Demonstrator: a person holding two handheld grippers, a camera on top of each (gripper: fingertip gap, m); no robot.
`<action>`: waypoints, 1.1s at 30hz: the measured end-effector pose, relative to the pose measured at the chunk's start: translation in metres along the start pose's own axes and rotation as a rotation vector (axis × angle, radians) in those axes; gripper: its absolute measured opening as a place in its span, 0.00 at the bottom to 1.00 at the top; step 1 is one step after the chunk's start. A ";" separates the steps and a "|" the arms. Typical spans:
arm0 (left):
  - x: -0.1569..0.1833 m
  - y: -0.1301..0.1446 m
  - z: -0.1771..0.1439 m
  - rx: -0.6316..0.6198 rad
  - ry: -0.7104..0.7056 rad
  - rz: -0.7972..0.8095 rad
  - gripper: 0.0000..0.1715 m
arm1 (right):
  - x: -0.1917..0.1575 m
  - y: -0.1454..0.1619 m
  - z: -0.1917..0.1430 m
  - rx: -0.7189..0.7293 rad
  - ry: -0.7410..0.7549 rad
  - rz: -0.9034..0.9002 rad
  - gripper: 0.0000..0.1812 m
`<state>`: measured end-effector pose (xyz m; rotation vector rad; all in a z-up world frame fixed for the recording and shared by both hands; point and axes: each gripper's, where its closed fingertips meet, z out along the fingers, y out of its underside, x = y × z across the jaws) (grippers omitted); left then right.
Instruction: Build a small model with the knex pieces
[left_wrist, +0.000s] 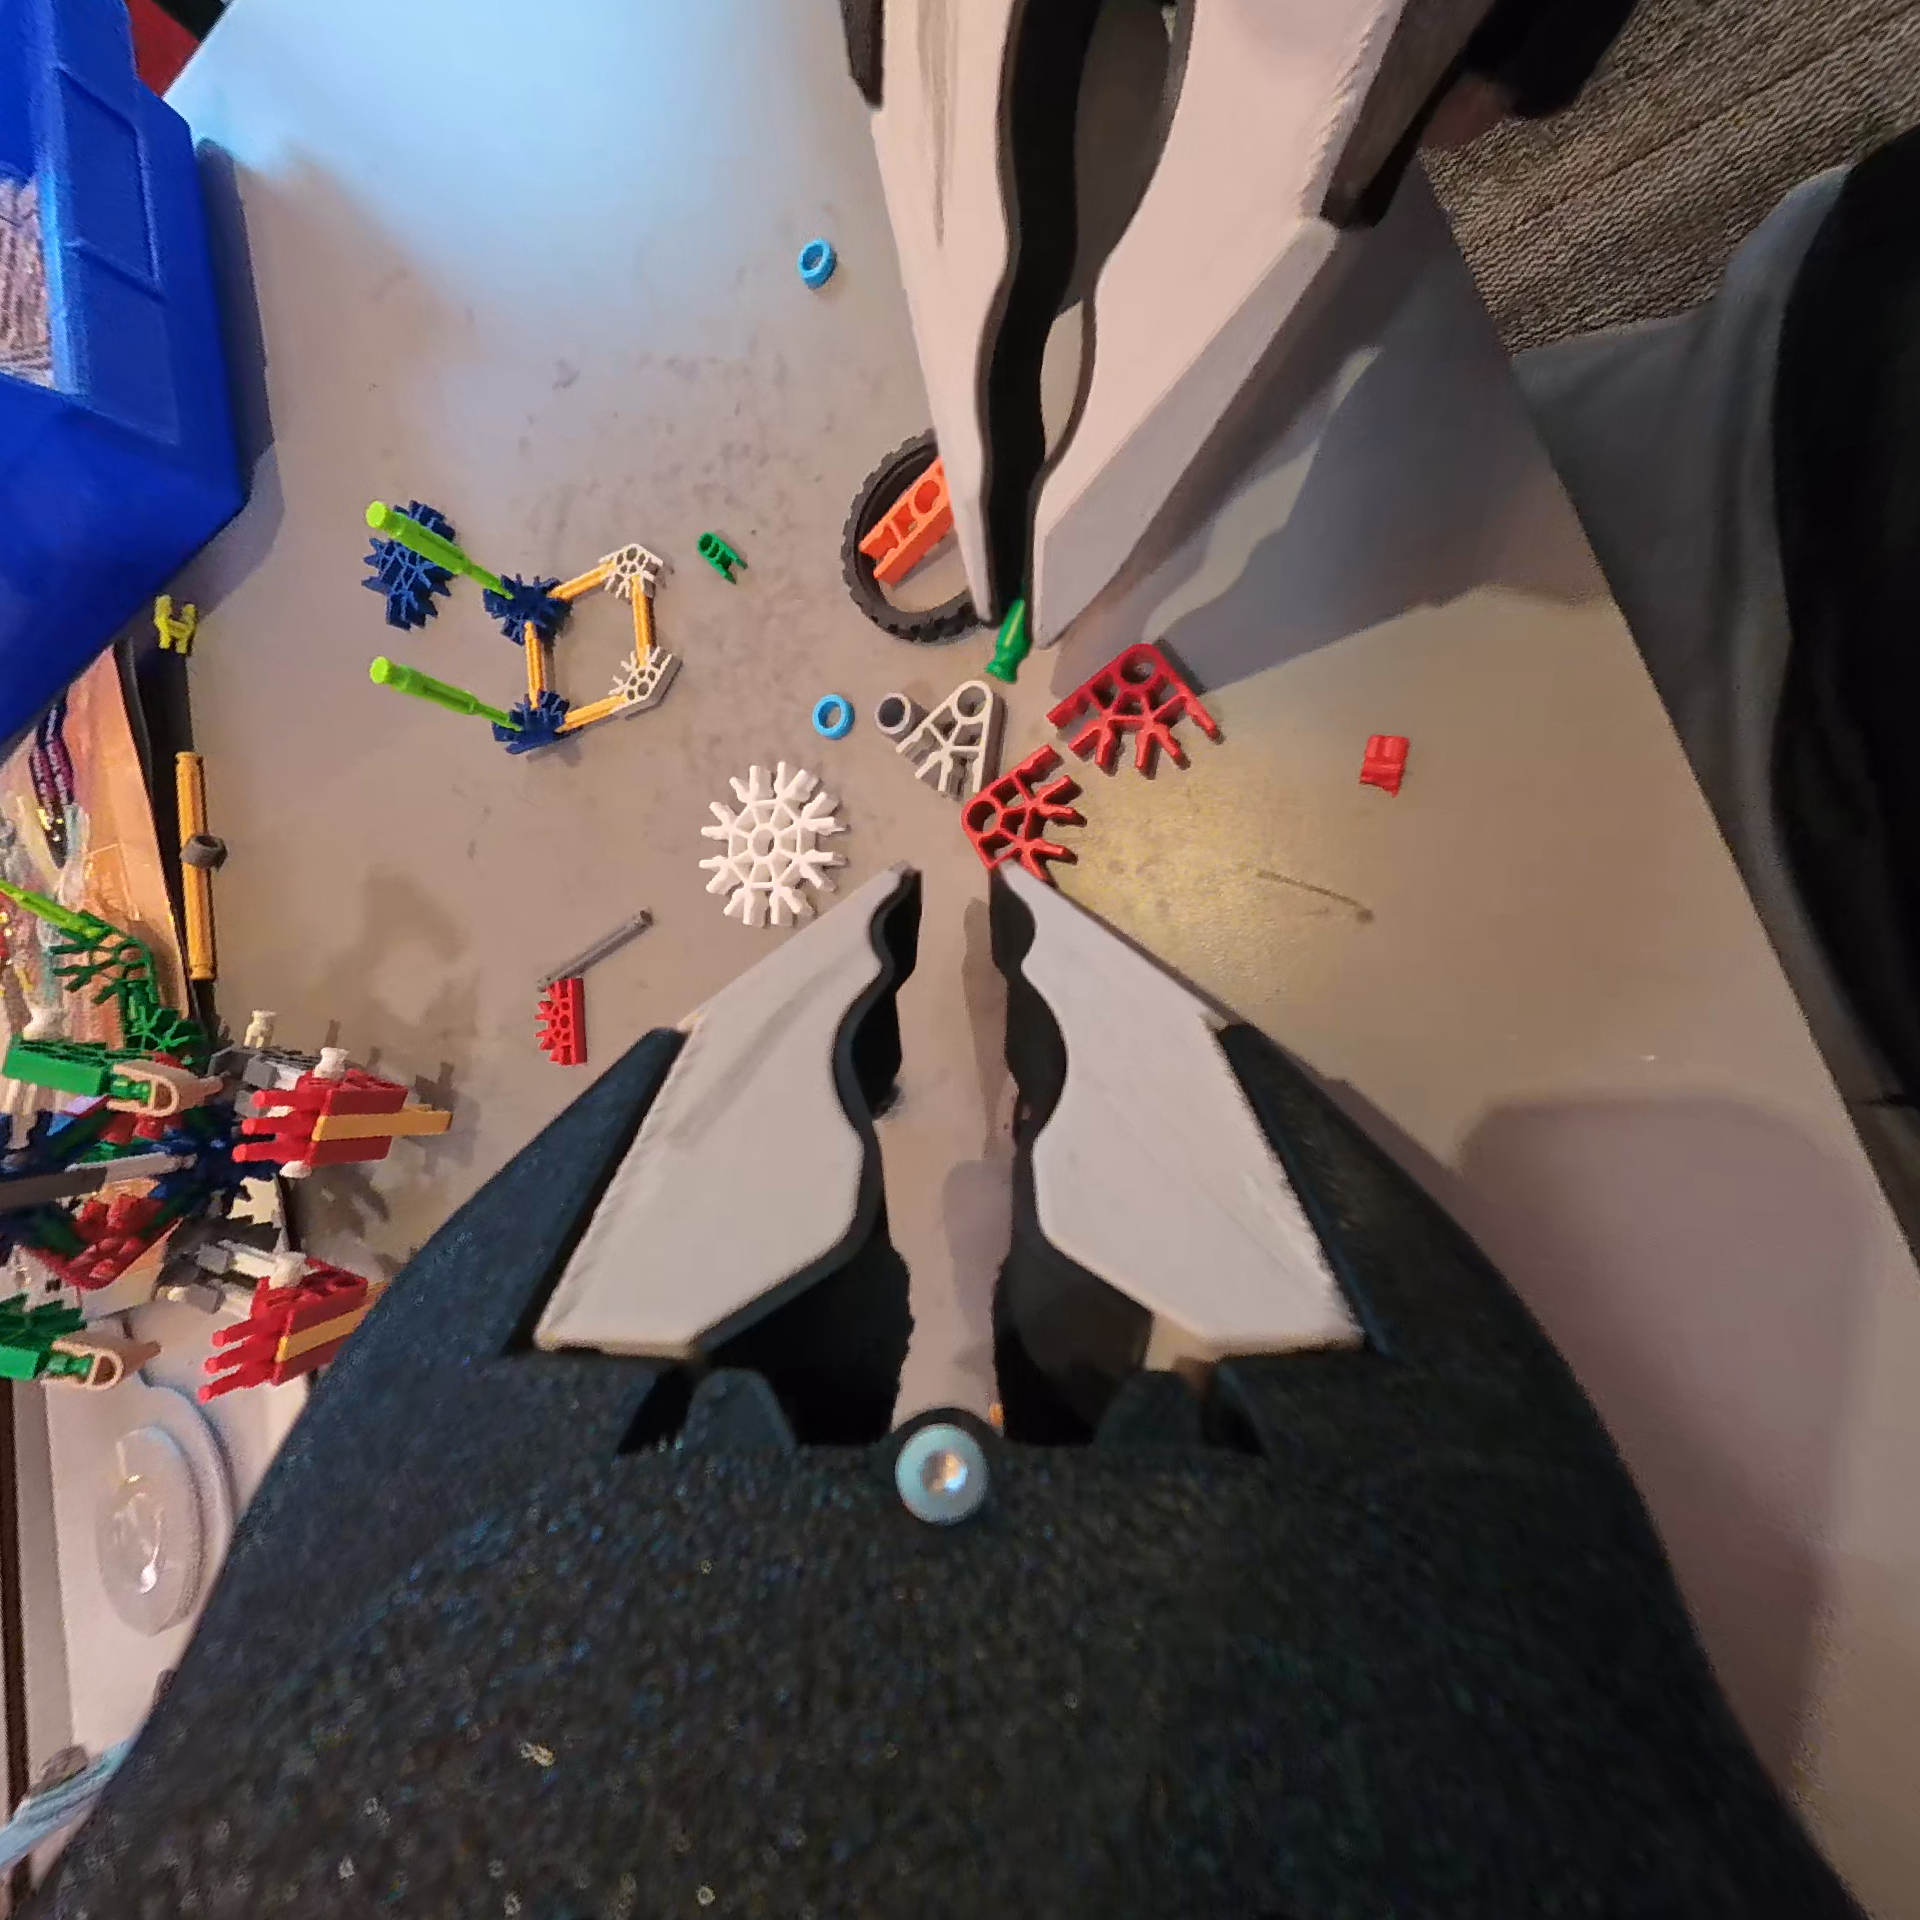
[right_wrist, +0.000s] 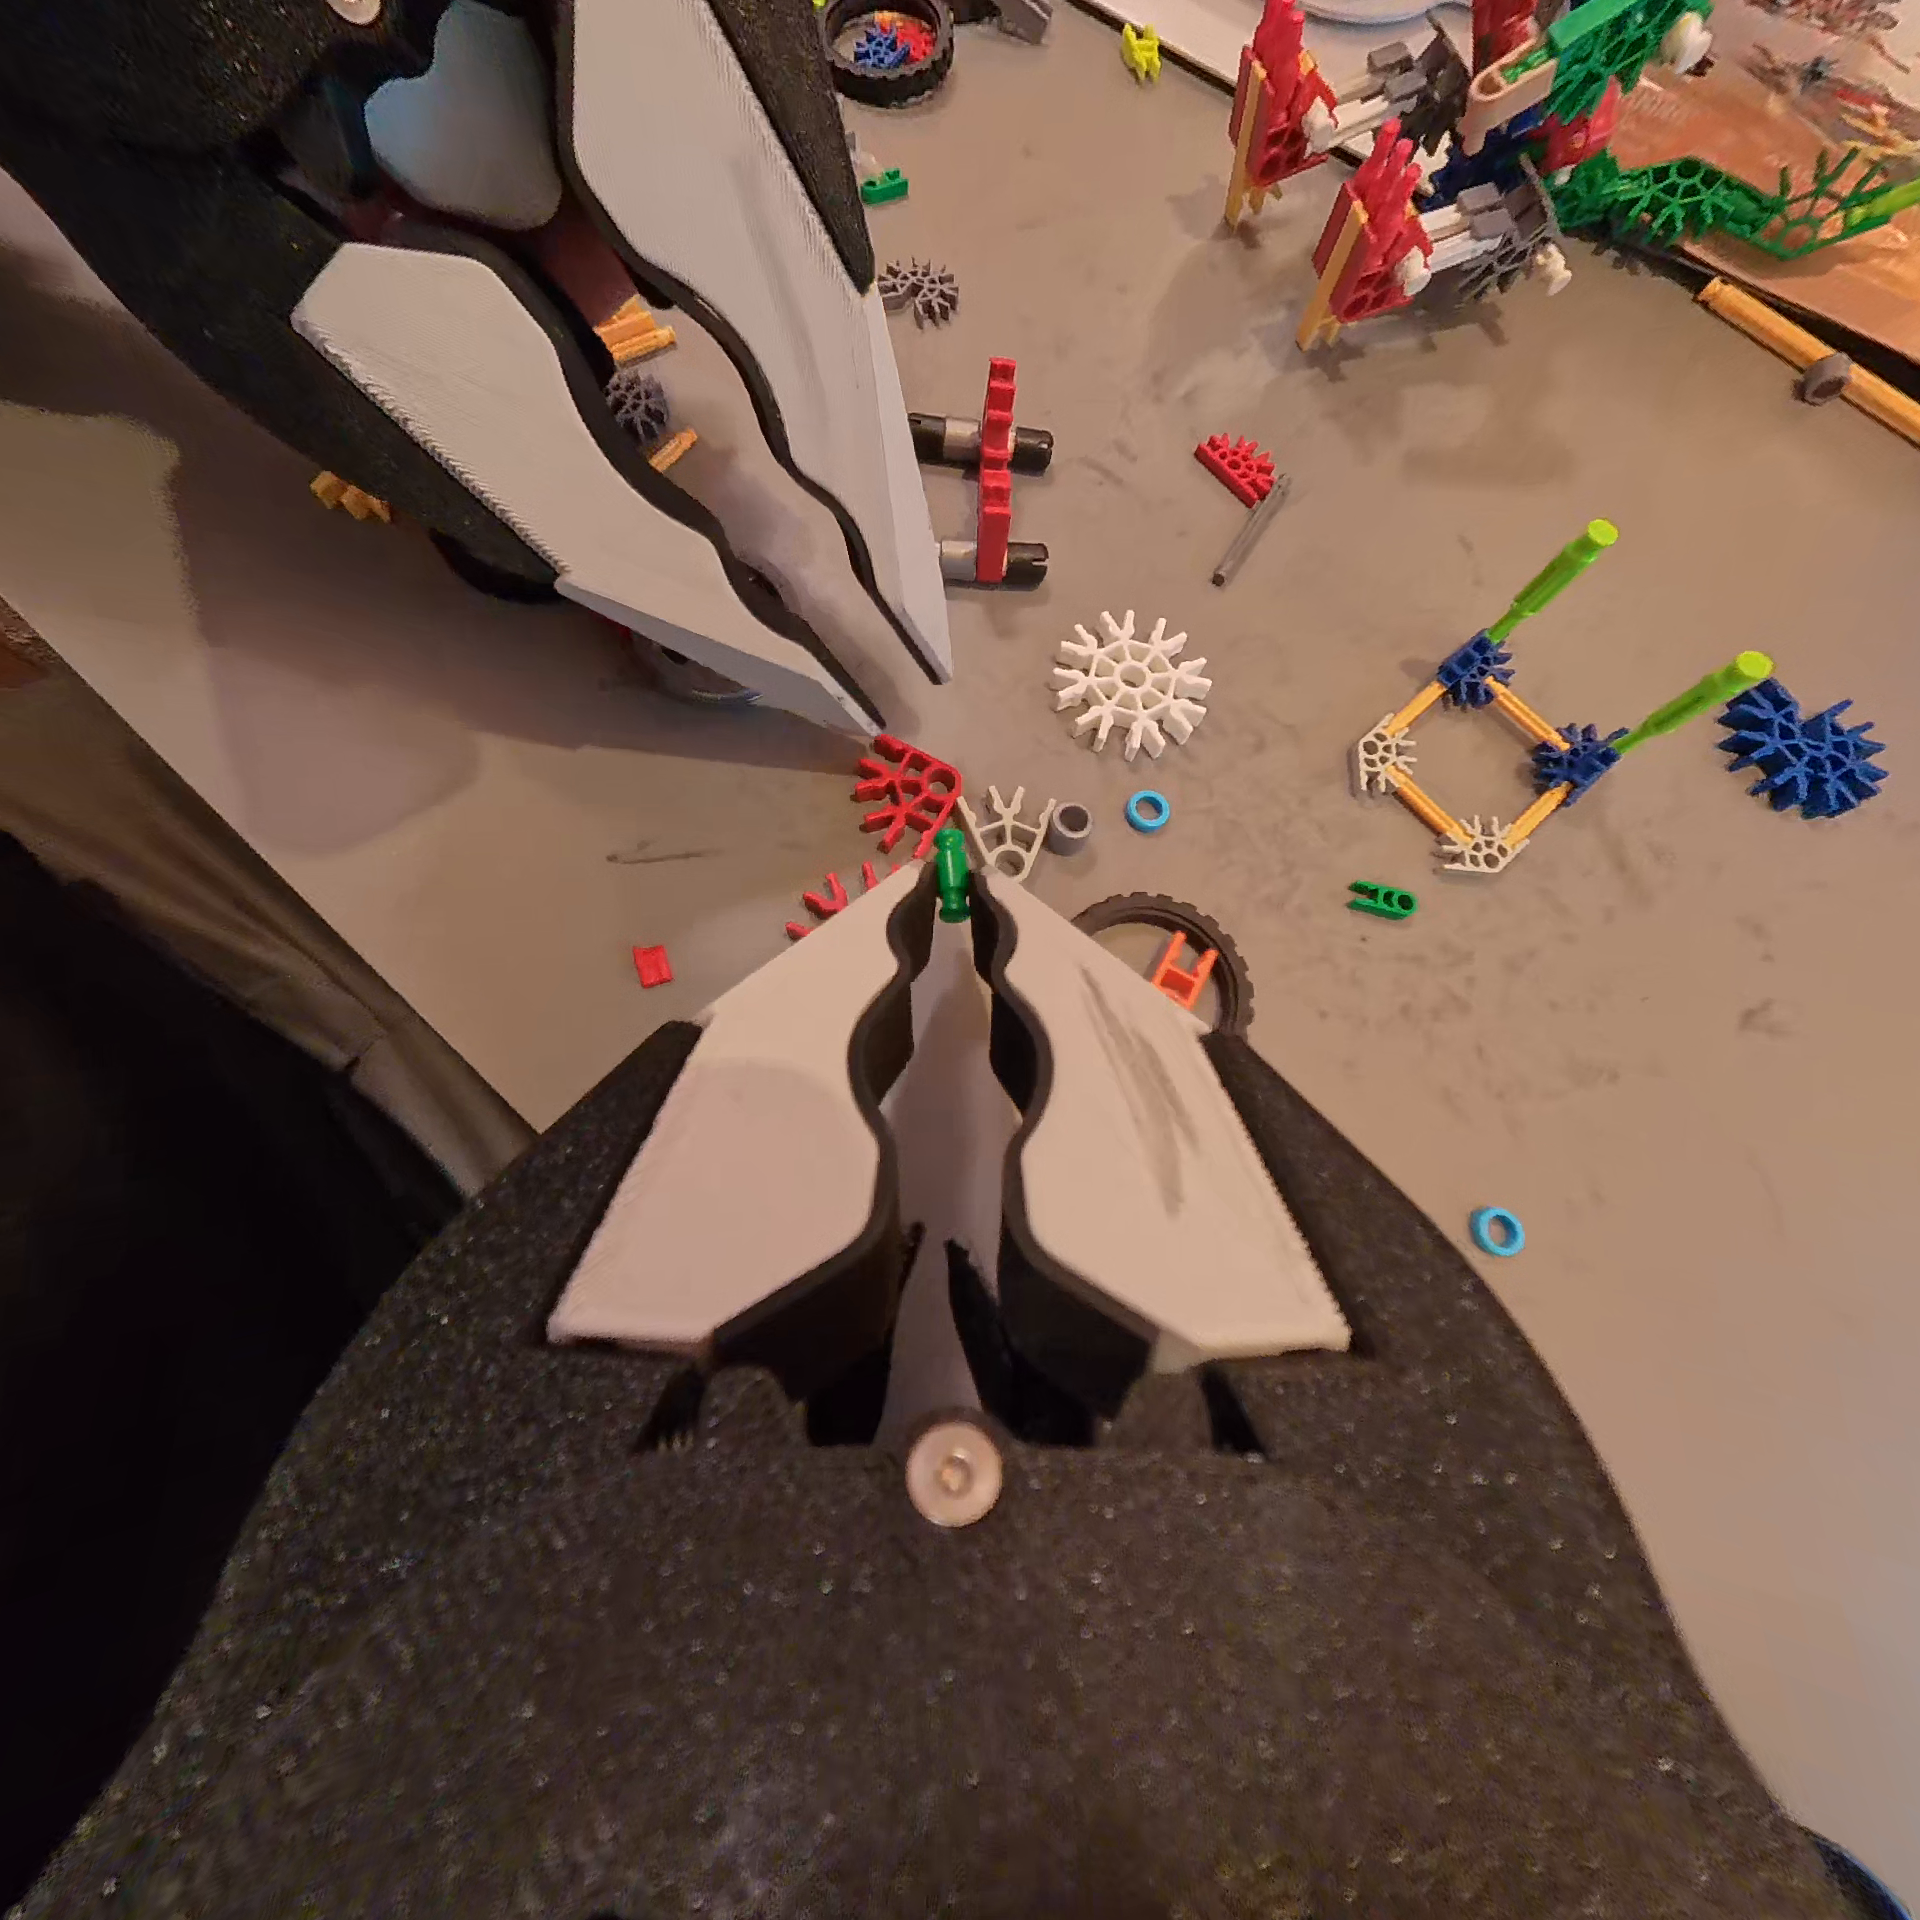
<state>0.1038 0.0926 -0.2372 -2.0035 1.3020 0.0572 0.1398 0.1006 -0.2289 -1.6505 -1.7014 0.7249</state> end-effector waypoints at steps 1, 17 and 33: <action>0.001 -0.001 0.000 0.004 0.007 0.000 0.06 | -0.001 0.000 0.000 0.000 -0.005 0.005 0.03; 0.016 0.004 0.009 -0.076 0.012 -0.097 0.03 | -0.005 0.002 0.011 -0.031 -0.028 0.009 0.03; 0.015 0.006 -0.009 -0.080 -0.101 -0.301 0.03 | -0.011 -0.003 0.031 -0.081 -0.067 -0.016 0.03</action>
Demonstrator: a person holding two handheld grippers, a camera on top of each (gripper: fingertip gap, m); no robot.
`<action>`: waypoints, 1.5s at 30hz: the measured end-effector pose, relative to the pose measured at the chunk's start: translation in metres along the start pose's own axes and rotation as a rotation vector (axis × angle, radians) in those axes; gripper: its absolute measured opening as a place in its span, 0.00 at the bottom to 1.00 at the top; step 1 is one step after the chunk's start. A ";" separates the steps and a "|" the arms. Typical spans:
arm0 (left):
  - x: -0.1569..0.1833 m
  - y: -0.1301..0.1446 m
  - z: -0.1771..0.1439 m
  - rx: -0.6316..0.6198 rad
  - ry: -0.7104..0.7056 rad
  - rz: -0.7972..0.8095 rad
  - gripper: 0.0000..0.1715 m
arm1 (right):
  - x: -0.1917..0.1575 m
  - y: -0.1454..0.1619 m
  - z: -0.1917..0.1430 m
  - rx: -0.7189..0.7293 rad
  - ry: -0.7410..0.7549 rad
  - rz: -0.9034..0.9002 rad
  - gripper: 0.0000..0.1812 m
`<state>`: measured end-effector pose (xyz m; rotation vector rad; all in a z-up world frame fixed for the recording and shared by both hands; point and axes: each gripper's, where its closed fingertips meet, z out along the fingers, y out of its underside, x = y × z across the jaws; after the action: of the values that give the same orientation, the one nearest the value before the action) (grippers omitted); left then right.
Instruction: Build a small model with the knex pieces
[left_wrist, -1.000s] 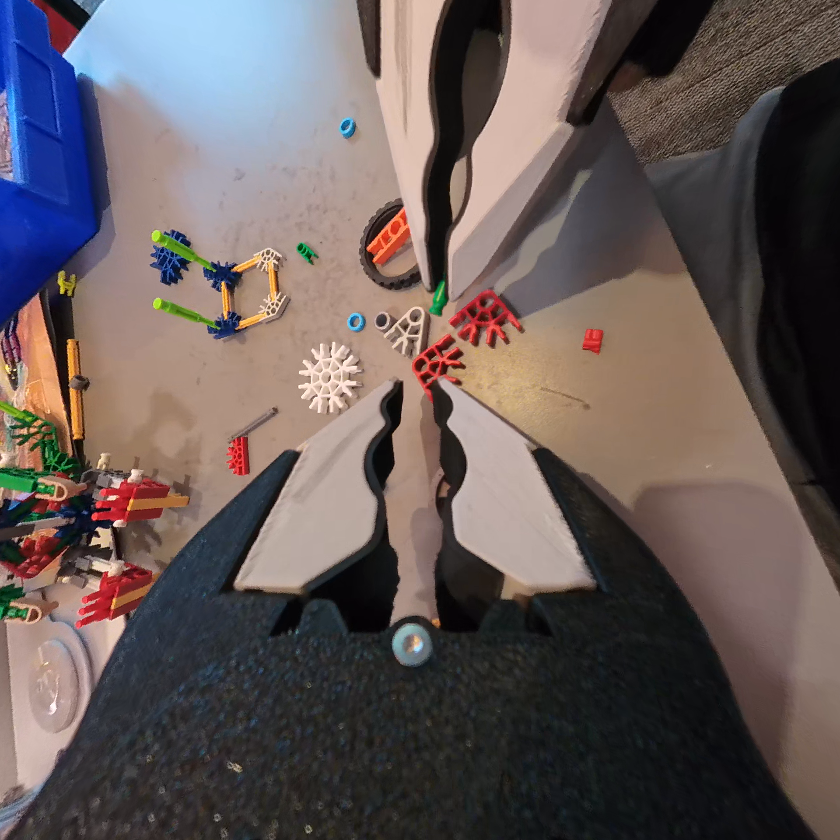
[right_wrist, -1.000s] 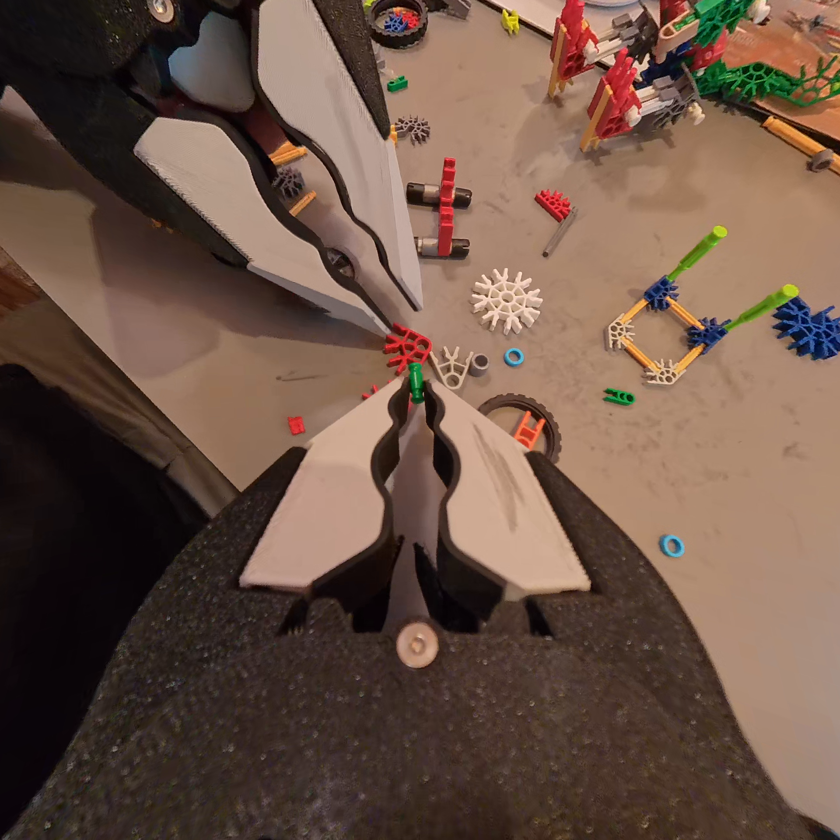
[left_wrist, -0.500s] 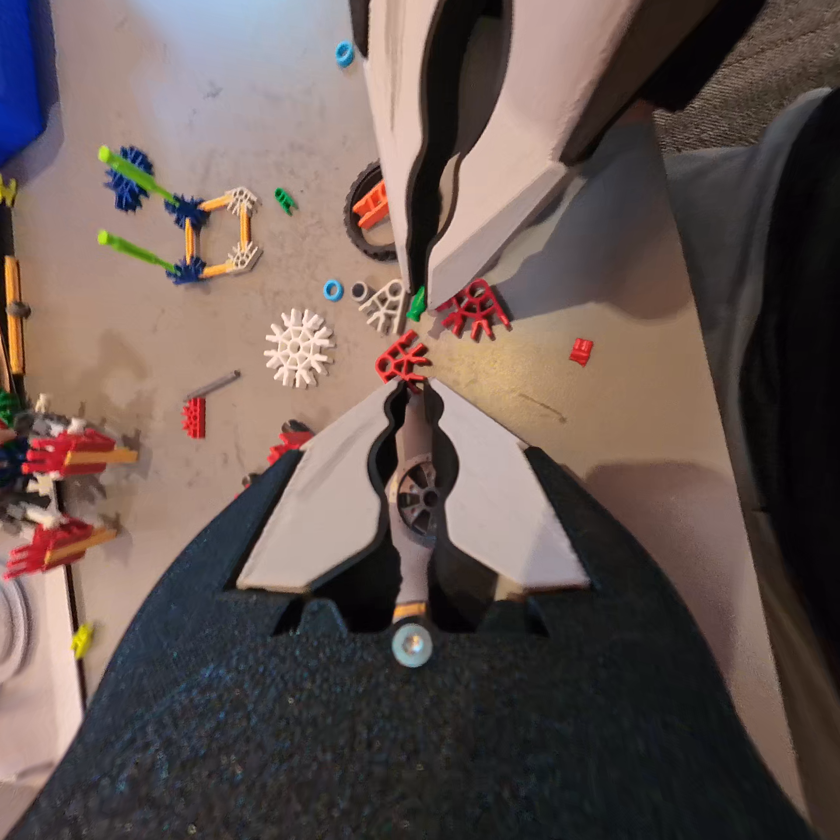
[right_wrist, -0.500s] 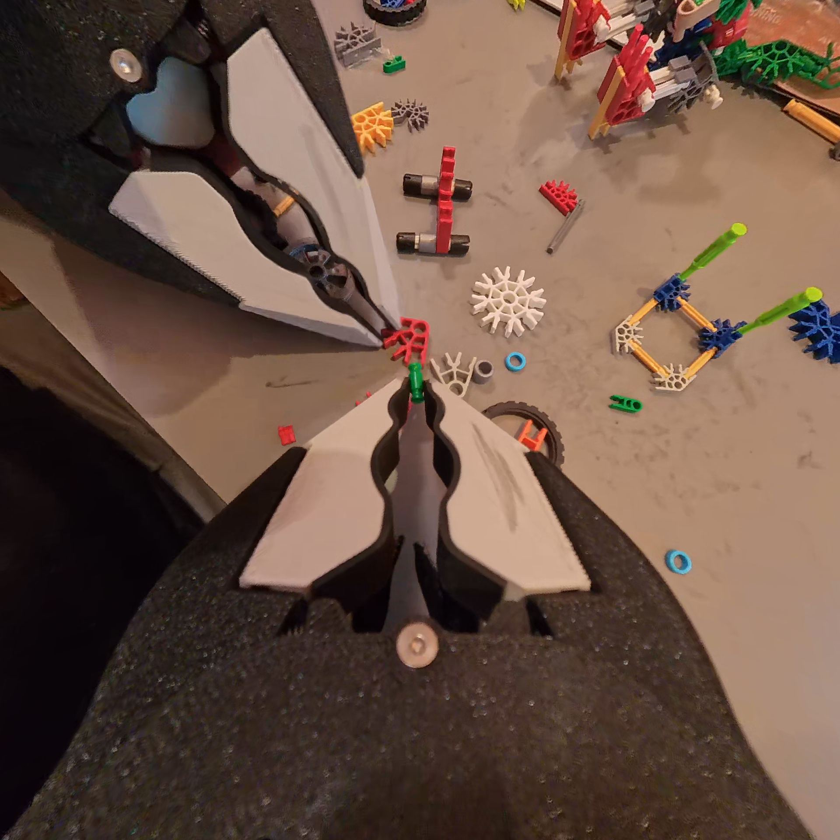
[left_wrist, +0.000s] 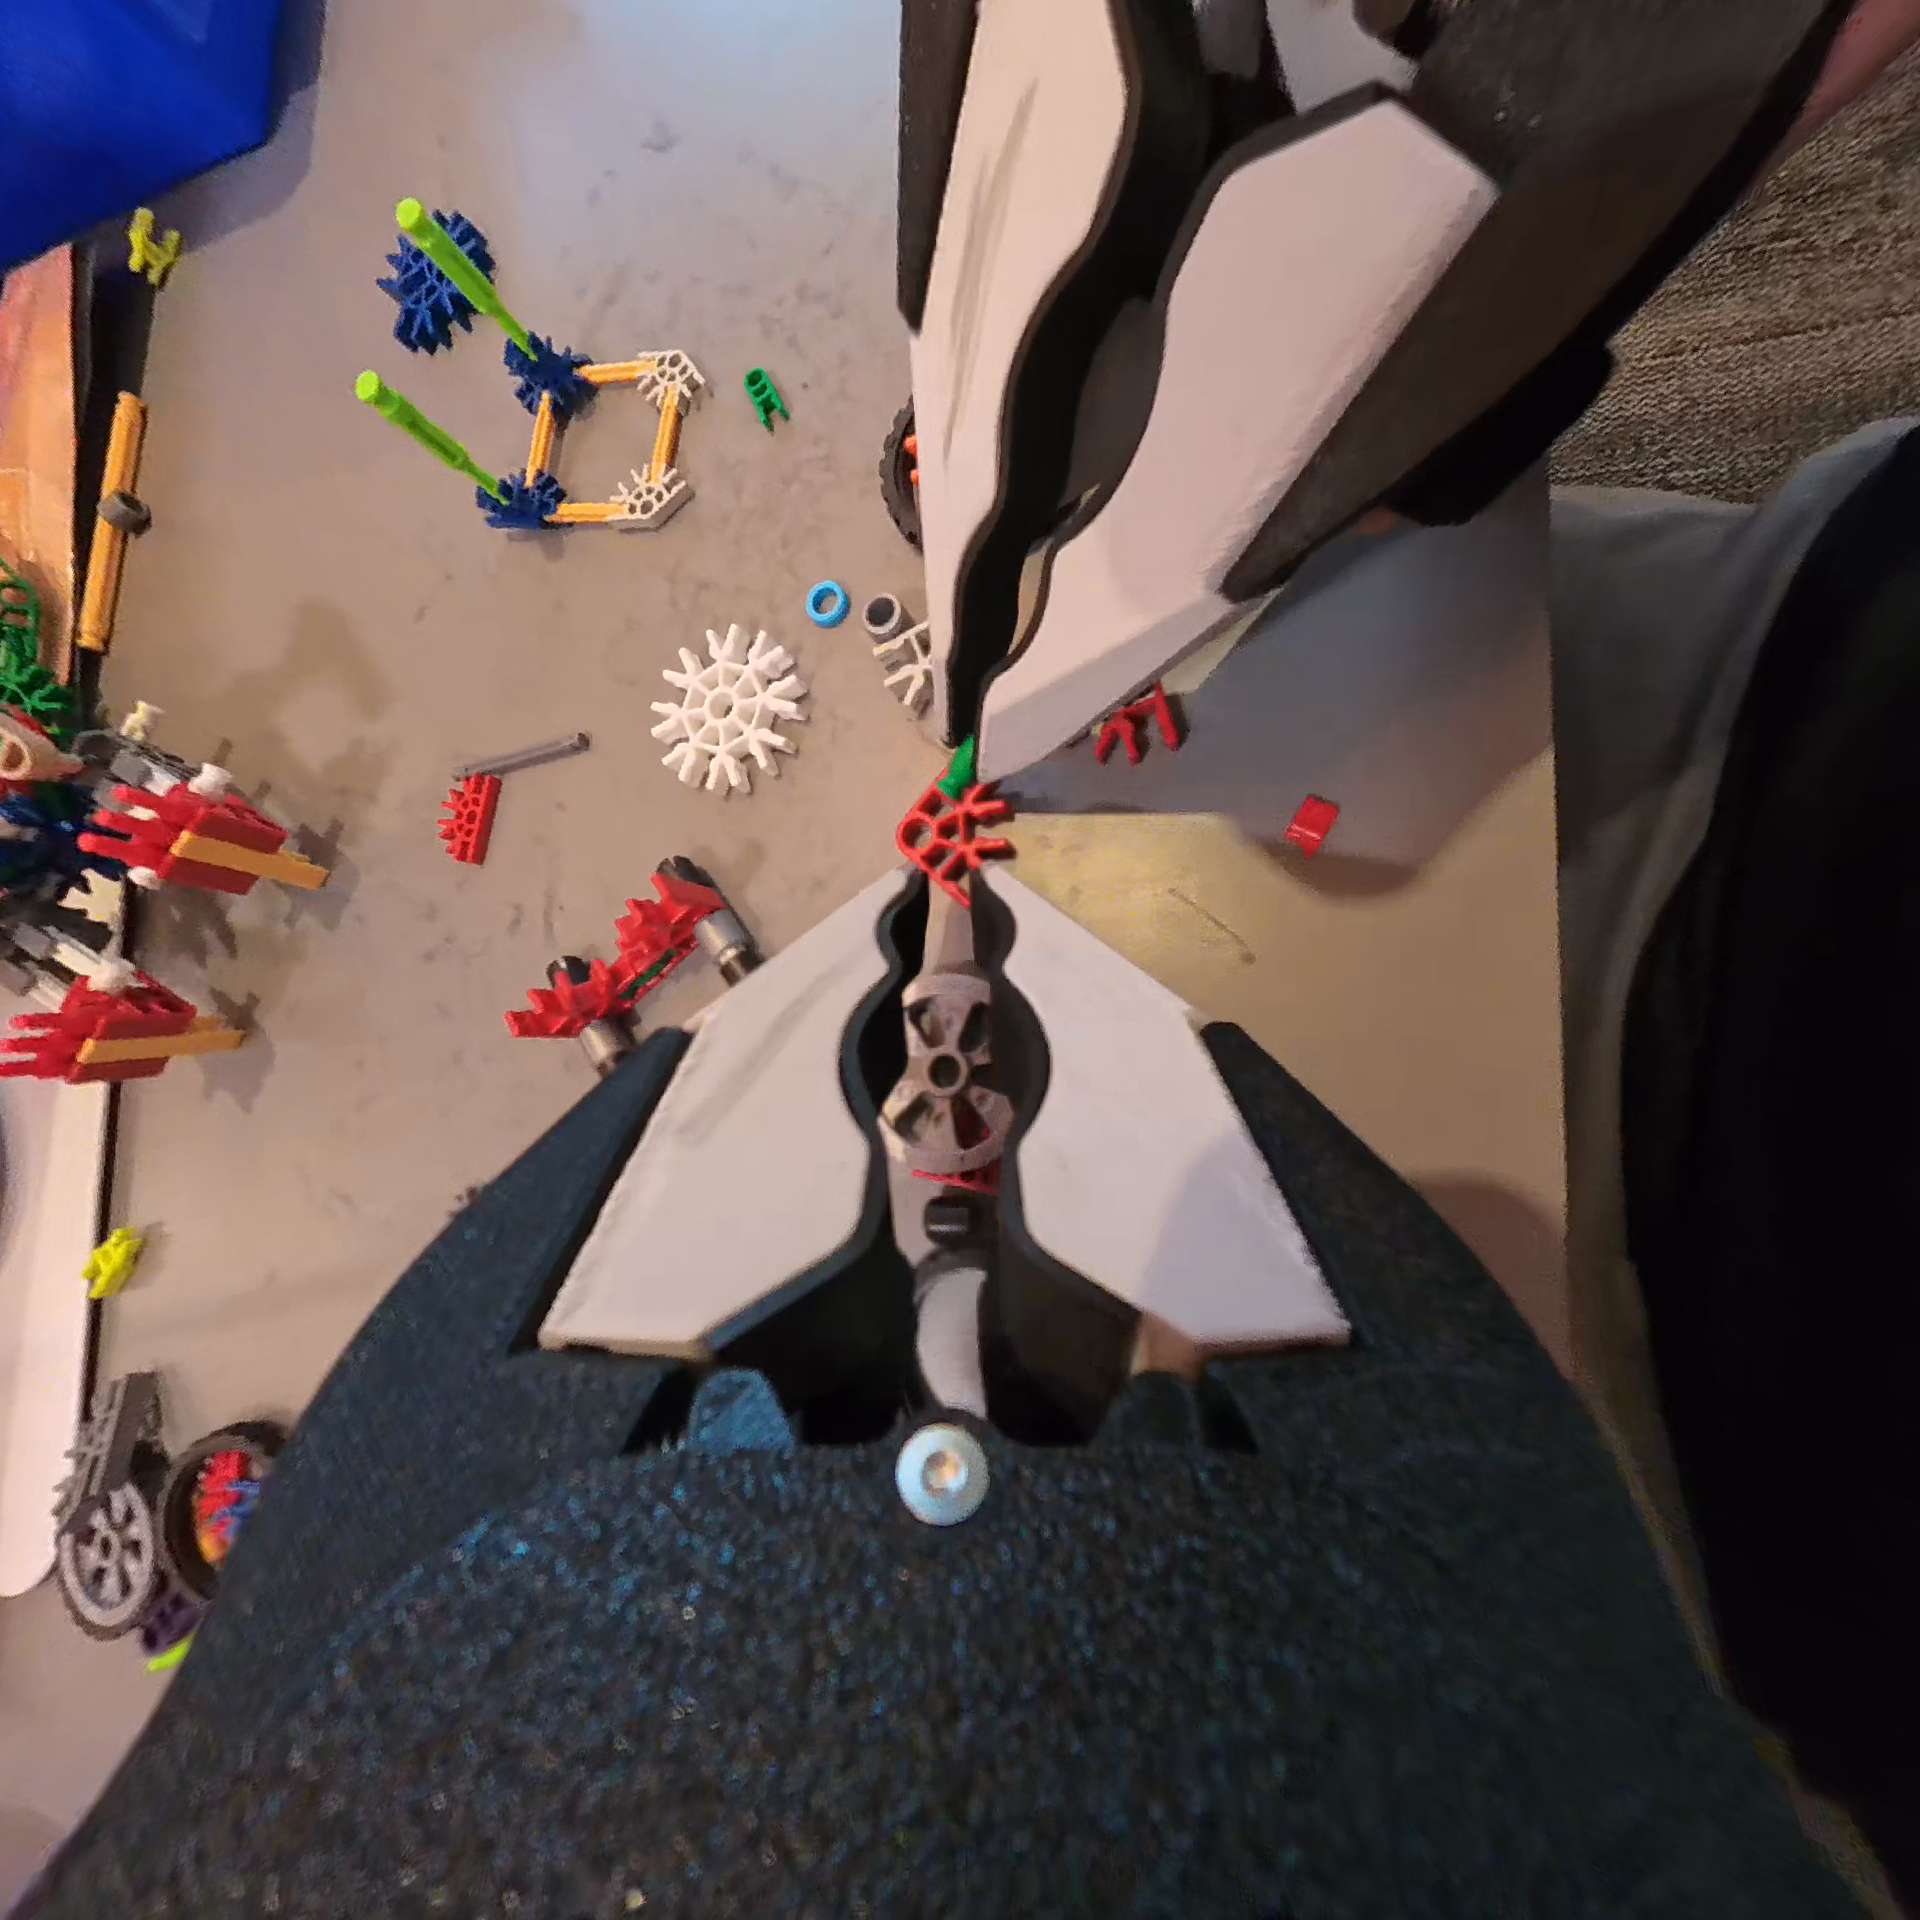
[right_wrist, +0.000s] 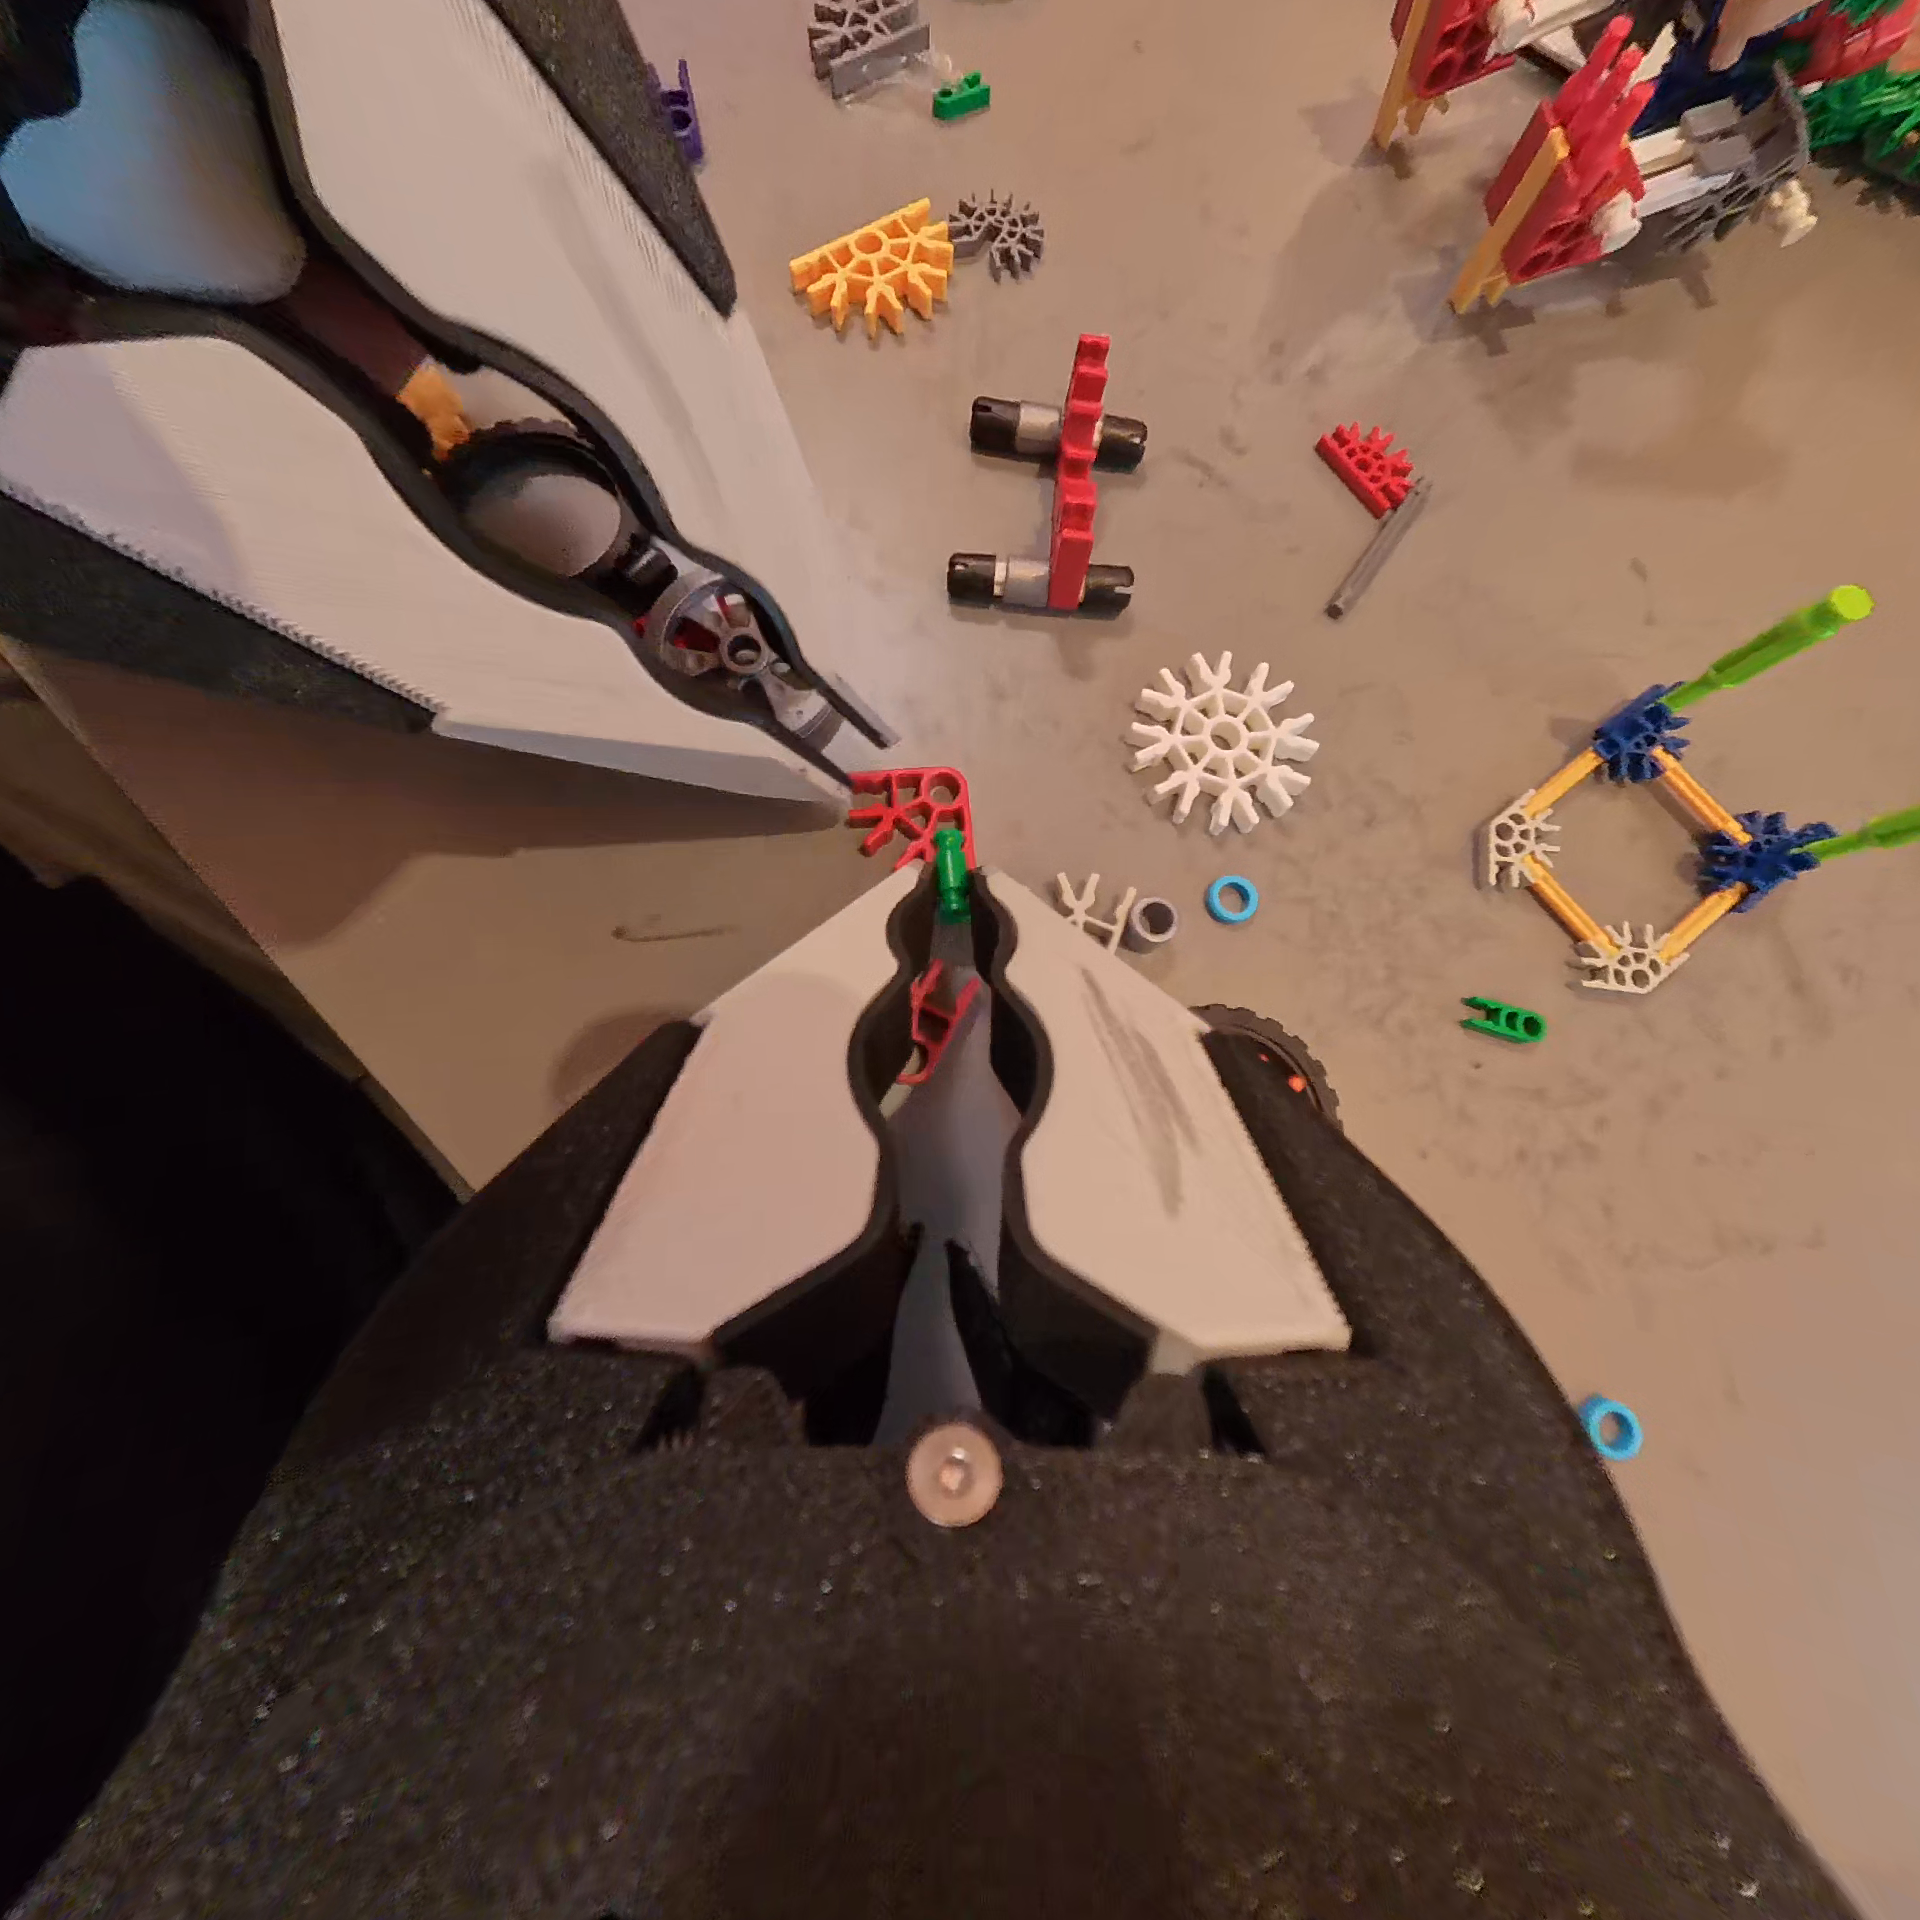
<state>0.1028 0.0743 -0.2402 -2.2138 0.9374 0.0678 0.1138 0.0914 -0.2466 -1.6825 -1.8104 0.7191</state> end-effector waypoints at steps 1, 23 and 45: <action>-0.001 -0.001 0.000 0.002 0.002 0.020 0.03 | -0.001 0.001 0.001 -0.007 -0.005 0.001 0.03; -0.005 0.004 0.011 -0.011 0.047 0.091 0.00 | 0.001 -0.006 0.002 -0.007 -0.061 -0.041 0.00; -0.007 0.003 0.012 0.013 0.056 0.093 0.00 | 0.010 -0.007 0.001 -0.018 -0.092 -0.005 0.00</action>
<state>0.0989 0.0848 -0.2491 -2.1698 1.0683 0.0426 0.1075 0.1007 -0.2415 -1.6806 -1.8881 0.7919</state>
